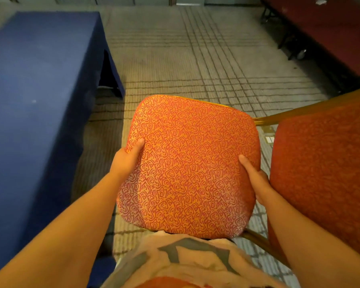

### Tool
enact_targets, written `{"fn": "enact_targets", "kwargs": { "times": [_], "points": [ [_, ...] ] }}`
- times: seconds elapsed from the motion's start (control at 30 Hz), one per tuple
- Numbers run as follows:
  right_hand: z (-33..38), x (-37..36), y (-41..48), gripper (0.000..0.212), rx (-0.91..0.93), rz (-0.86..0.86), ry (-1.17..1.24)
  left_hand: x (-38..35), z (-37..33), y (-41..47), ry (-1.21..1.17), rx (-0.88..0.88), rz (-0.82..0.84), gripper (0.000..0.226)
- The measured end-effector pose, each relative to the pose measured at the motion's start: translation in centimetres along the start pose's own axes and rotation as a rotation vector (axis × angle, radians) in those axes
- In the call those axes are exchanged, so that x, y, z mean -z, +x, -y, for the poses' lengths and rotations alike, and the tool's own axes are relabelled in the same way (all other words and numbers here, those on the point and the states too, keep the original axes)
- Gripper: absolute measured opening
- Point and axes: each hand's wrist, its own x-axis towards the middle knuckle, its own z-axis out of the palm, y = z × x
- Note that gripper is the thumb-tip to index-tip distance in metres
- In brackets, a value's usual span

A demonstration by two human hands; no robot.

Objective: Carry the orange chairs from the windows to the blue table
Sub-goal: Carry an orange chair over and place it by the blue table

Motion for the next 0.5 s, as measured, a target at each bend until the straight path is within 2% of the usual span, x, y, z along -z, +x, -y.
{"fn": "enact_targets", "kwargs": {
  "times": [0.23,0.4,0.5],
  "points": [
    [12.8,-6.9,14.4,0.071,0.034,0.118,-0.092,-0.9,-7.2,14.0,-0.056,0.057,-0.097,0.067],
    [17.9,-12.8,22.3,0.068,0.0,0.198,-0.129,-0.1,-10.5,21.5,-0.002,0.127,-0.222,0.06],
    [19.7,-16.5,26.0,0.065,-0.037,0.233,-0.133,1.1,-11.4,26.1,0.04,0.148,-0.282,0.066]
  ]
}}
